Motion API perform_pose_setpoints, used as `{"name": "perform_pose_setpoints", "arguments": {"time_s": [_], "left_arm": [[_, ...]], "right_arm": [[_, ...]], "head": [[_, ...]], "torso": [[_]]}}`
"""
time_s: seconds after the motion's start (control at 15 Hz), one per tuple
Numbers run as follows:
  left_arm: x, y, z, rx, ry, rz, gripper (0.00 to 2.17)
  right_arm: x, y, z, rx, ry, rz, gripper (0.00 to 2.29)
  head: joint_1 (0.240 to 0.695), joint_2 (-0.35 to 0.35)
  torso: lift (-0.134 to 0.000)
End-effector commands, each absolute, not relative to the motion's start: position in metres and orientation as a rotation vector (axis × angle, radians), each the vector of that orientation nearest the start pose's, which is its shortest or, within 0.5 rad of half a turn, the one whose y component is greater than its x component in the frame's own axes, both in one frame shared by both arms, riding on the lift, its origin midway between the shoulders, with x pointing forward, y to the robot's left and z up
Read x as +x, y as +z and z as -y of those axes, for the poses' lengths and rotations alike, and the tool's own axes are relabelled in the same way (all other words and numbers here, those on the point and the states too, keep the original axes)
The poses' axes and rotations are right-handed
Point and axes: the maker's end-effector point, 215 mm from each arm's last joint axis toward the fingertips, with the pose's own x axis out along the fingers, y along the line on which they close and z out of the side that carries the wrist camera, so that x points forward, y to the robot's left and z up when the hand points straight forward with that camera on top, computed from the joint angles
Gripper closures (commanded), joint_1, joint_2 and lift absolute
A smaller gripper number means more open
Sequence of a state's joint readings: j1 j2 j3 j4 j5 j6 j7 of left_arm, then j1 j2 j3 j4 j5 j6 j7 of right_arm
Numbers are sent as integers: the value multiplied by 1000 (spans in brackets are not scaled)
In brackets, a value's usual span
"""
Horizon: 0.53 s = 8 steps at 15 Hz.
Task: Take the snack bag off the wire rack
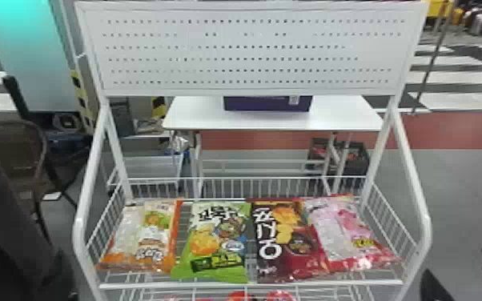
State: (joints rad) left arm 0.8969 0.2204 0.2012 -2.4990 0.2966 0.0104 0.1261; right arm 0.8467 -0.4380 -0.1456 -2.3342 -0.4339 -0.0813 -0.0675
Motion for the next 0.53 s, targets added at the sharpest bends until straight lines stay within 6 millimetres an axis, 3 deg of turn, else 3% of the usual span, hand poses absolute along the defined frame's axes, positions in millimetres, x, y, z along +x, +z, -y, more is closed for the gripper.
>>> {"name": "perform_pose_setpoints", "arguments": {"time_s": [0.0, 0.2, 0.33, 0.47], "left_arm": [[354, -232, -300, -5, 60, 32, 154], [353, -235, -296, -4, 55, 28, 161], [353, -236, -296, -3, 54, 25, 164], [353, -237, -296, 0, 54, 22, 164]], "right_arm": [[413, -295, 252, 30, 169, -54, 97], [476, -334, 213, 23, 202, -125, 97], [517, -354, 201, 22, 211, -153, 97], [543, -372, 192, 16, 219, -180, 97]], "head": [[499, 0], [499, 0], [499, 0], [499, 0]], "torso": [[0], [0], [0], [0]]}}
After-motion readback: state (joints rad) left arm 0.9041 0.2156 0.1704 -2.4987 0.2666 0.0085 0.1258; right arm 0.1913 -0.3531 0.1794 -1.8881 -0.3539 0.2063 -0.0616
